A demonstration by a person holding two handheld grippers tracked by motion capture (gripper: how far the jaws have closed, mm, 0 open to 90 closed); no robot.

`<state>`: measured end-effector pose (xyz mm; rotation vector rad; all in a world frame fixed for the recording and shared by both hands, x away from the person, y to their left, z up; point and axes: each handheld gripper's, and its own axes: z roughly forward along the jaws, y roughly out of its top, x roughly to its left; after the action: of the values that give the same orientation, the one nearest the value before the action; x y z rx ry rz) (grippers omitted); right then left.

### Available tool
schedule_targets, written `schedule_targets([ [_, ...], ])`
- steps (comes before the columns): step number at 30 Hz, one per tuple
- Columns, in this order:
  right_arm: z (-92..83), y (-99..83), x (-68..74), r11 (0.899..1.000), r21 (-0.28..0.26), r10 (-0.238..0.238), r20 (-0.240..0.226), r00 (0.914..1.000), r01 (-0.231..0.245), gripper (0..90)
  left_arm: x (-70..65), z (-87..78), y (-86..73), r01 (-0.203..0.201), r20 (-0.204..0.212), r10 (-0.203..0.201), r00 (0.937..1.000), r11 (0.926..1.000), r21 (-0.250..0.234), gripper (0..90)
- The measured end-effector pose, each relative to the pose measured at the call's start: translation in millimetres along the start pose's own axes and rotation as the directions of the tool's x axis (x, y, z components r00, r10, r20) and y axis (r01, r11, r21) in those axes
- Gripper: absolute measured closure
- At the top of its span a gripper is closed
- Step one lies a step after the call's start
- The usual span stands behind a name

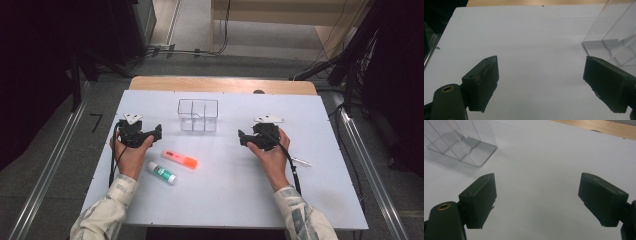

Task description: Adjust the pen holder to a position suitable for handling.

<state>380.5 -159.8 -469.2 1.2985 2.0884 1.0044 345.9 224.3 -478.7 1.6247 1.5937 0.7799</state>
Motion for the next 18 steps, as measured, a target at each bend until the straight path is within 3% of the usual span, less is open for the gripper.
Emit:
schedule_targets([
  [6, 15.8, 12.1, 12.7, 1.000, -0.008, -0.010, -0.016, 0.9998, 0.010, 16.1, -5.0, 13.1, 9.3, -0.006, 0.006, 0.006, 1.0000, 1.0000, -0.005, 13.3],
  [11, 29.5, 19.3, 19.5, 1.000, -0.019, -0.001, -0.033, 0.9994, 0.001, 24.1, -16.4, 22.6, 17.7, -0.028, 0.029, 0.028, 0.9992, 0.9995, -0.016, 21.4],
  [15, 38.5, 23.4, 21.8, 0.999, -0.029, -0.015, -0.039, 0.9991, 0.014, 48.4, -19.1, 31.5, 21.5, -0.034, 0.039, 0.035, 0.9986, 0.9991, -0.026, 27.8],
  [18, 44.6, 25.9, 22.5, 0.999, -0.041, -0.003, -0.066, 0.9978, 0.000, 64.5, -19.1, 35.4, 23.3, -0.029, 0.047, 0.031, 0.9984, 0.9990, -0.034, 44.2],
])
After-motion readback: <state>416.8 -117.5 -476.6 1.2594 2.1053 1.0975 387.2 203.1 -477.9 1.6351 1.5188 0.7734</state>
